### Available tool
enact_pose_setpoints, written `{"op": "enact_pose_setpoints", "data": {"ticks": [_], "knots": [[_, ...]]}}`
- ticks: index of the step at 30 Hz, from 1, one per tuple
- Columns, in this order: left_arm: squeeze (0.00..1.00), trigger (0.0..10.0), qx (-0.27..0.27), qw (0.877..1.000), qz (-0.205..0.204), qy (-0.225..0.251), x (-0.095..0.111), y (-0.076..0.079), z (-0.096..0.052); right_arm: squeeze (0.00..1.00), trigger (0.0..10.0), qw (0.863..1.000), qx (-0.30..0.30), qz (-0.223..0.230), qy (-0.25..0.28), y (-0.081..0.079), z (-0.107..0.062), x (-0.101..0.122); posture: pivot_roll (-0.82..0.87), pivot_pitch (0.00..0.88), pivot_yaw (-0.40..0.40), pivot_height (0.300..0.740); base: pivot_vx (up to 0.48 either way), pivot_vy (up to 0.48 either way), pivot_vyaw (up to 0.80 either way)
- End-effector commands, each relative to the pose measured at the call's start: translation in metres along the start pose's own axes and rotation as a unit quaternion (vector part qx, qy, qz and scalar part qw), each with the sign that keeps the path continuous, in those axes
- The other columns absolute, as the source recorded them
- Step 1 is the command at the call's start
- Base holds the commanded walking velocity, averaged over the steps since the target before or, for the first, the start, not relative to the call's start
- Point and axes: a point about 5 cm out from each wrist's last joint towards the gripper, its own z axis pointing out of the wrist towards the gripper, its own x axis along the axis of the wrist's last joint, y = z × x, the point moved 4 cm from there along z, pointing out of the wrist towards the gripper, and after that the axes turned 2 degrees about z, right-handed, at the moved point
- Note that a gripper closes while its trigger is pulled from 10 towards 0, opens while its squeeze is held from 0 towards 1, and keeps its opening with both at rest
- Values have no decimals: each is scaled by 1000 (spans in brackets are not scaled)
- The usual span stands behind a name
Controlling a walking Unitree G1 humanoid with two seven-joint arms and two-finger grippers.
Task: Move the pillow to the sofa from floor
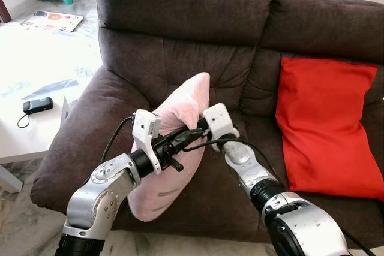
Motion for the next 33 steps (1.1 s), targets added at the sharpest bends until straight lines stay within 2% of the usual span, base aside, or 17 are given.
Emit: {"op": "enact_pose_setpoints", "data": {"ticks": [1,6,9,13,14,15,17,20,21,26,27,33], "knots": [[0,10000,-17,1000,-7,-22,-11,8,3,0,10000,994,-55,21,88,32,5,40,88,71,-153,740,0,0,0],[0,10000,-5,999,0,-39,-19,2,-3,0,10000,991,-89,8,98,55,-1,40,81,70,-151,740,0,0,0],[0,10000,8,998,3,-58,-26,-4,-13,0,10000,989,-113,0,99,72,-8,34,82,72,-151,740,0,0,0],[0,10000,83,993,16,-76,-32,-31,-33,0,10000,986,-154,-2,61,99,-23,6,88,74,-154,740,0,0,0],[0,10000,125,988,23,-85,-36,-46,-43,0,10000,984,-170,2,45,109,-31,-6,88,74,-153,740,0,0,0],[0,10000,125,988,23,-85,-36,-46,-43,0,10000,984,-170,2,45,109,-31,-6,88,74,-153,740,0,0,0],[0,10000,152,984,29,-91,-38,-55,-50,0,10000,983,-179,5,36,115,-35,-12,86,74,-153,740,0,0,0],[0,10000,244,964,21,-105,-45,-84,-72,0,10000,980,-196,-5,16,127,-46,-25,80,74,-149,740,0,0,0],[0,10000,292,951,18,-104,-45,-98,-83,0,10000,979,-204,-9,0,132,-51,-34,81,73,-150,740,0,0,0],[0,10000,344,933,-2,-100,-48,-110,-95,0,10000,977,-213,-15,-26,135,-60,-50,85,74,-151,740,0,0,0],[0,10000,349,931,-4,-107,-52,-111,-96,0,10000,976,-214,-17,-43,135,-64,-58,86,73,-152,740,0,0,0],[0,10000,361,925,-8,-121,-61,-111,-102,0,10000,973,-216,-18,-79,134,-73,-78,86,74,-153,740,0,0,0]]}}
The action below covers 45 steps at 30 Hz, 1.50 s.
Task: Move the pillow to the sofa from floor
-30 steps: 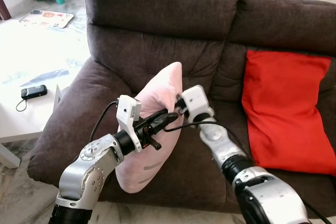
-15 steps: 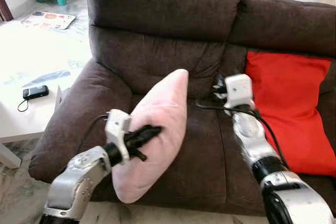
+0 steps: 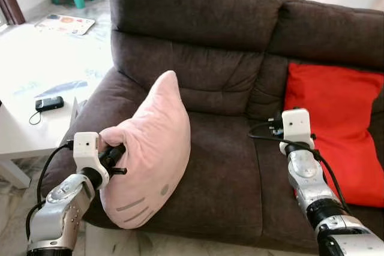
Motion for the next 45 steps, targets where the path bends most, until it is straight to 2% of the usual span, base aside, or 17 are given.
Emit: {"op": "enact_pose_setpoints", "data": {"ticks": [1,5,6,9,10,11,12,21,22,24,30,35,45], "knots": [[0,10000,11,999,-2,-42,-22,0,0,0,10000,999,-12,-10,-31,8,-5,-16,87,73,-153,740,0,0,0],[0,10000,50,997,-5,-57,-31,-9,-1,0,10000,998,-17,-15,-55,11,-10,-29,92,72,-151,740,0,0,0],[0,10000,69,995,-16,-65,-39,-12,-1,0,10000,997,-21,-11,-70,13,-14,-37,91,73,-152,740,0,0,0],[0,10000,78,994,-33,-66,-46,-13,-2,0,10000,996,-24,-8,-81,14,-17,-43,88,73,-152,740,0,0,0],[0,10000,94,993,-53,-54,-49,-17,-2,0,10000,996,-23,-5,-87,13,-19,-47,87,74,-152,740,0,0,0],[0,10000,94,993,-53,-54,-49,-17,-2,0,10000,996,-23,-5,-87,13,-19,-47,87,74,-152,740,0,0,0],[0,10000,101,992,-71,-39,-45,-19,-3,0,10000,996,-22,-6,-88,12,-20,-48,87,74,-152,740,0,0,0],[0,10000,131,989,-67,27,-23,-29,-2,0,10000,995,-19,-7,-94,9,-21,-50,92,71,-152,740,0,0,0],[1000,10000,134,988,-65,34,-20,-30,-2,0,10000,995,-19,-6,-93,8,-20,-49,91,70,-152,740,0,0,0],[1000,10000,140,986,-64,56,-13,-32,-3,0,10000,996,-18,-3,-91,7,-20,-48,91,70,-152,740,0,0,0],[1000,10000,128,988,-61,68,-5,-26,0,0,10000,996,-15,-2,-90,6,-20,-48,90,70,-153,740,0,0,0],[1000,10000,92,990,-62,83,8,-16,0,0,10000,996,-12,0,-91,3,-20,-49,99,65,-150,740,0,0,0],[1000,10000,86,990,-53,93,16,-12,1,0,10000,995,-2,9,-95,-6,-21,-49,154,65,-151,740,0,0,0]]}}
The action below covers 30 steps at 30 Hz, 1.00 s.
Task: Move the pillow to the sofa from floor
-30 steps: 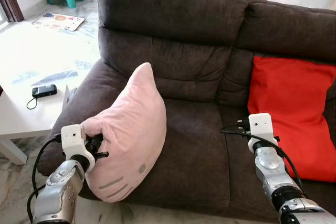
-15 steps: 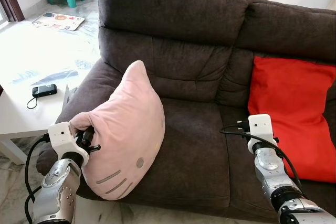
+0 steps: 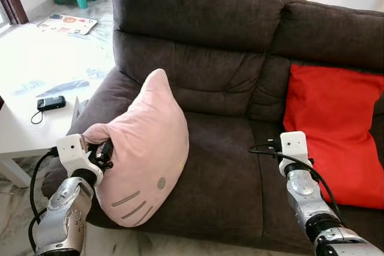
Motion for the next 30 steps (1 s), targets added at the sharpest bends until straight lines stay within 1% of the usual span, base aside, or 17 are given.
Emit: {"op": "enact_pose_setpoints", "data": {"ticks": [1,9,16,17,18,22,25,27,30], "knots": [[1000,10000,-19,1000,3,10,7,13,3,0,10000,1000,-1,3,-4,2,1,-1,156,69,-152,740,0,0,0],[1000,10000,-22,1000,6,13,9,18,1,0,10000,1000,3,0,-3,3,1,0,157,70,-168,740,0,0,0],[1000,10000,-9,999,26,32,21,17,-3,0,10000,1000,7,-6,-1,6,2,1,131,69,-176,740,0,0,0],[945,10000,-6,999,31,32,22,17,-4,0,10000,1000,8,-7,-2,6,2,1,129,69,-176,740,0,0,0],[0,10000,-3,998,46,32,23,17,-5,0,10000,1000,8,-7,-2,6,2,0,124,69,-169,740,0,0,0],[0,10000,-13,998,55,29,26,18,-9,0,10000,1000,9,-4,0,4,1,1,115,68,-156,740,0,0,0],[0,10000,-26,997,67,30,36,19,-14,0,10000,1000,17,-2,0,-1,-1,-2,115,57,-149,740,0,0,0],[0,10000,-30,997,70,31,38,20,-15,0,10000,1000,19,-4,0,-2,-2,-3,115,56,-147,740,0,0,0],[0,10000,-50,995,74,37,50,25,-19,0,10000,1000,21,-2,0,-2,-2,-4,115,45,-143,740,0,0,0]]}}
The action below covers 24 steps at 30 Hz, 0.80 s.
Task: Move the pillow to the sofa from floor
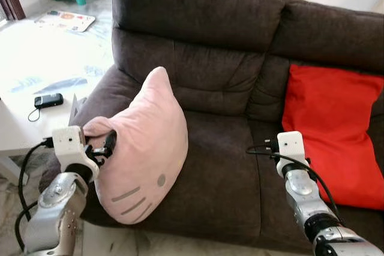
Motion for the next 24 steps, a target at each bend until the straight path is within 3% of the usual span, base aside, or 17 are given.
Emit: {"op": "enact_pose_setpoints", "data": {"ticks": [1,3,7,9,14,15,17,20,22,24], "knots": [[0,10000,-28,999,10,14,19,12,-2,0,10000,1000,2,-1,-7,1,-3,-6,115,40,-144,740,0,0,0],[0,10000,-30,999,18,14,23,13,-2,0,10000,1000,2,-1,-7,1,-3,-7,115,38,-145,740,0,0,0],[0,10000,-52,997,49,25,57,23,-1,0,10000,1000,10,-3,-5,-3,-2,-5,123,24,-149,740,0,0,0],[0,10000,-55,995,63,53,74,28,2,0,10000,1000,13,-3,-3,-4,-2,-3,122,20,-150,740,0,0,0],[0,10000,-57,991,75,92,89,39,4,0,10000,1000,14,-1,0,-4,-1,-1,119,9,-150,740,0,0,0],[0,10000,-31,987,107,115,89,36,7,0,10000,1000,14,3,3,-5,-2,-2,119,0,-150,740,0,0,0],[0,10000,5,980,161,117,79,29,12,0,10000,1000,16,13,6,-5,-3,-2,116,0,-149,740,0,0,0],[0,10000,71,979,166,91,40,8,17,0,10000,997,13,72,23,-7,-6,0,106,0,-138,740,0,0,0],[0,10000,65,968,228,76,17,7,17,0,10000,996,11,87,32,-7,-8,1,95,0,-129,740,0,0,0],[0,10000,74,972,210,77,7,5,14,0,10000,993,11,104,49,-8,-9,4,86,0,-123,740,0,0,0]]}}
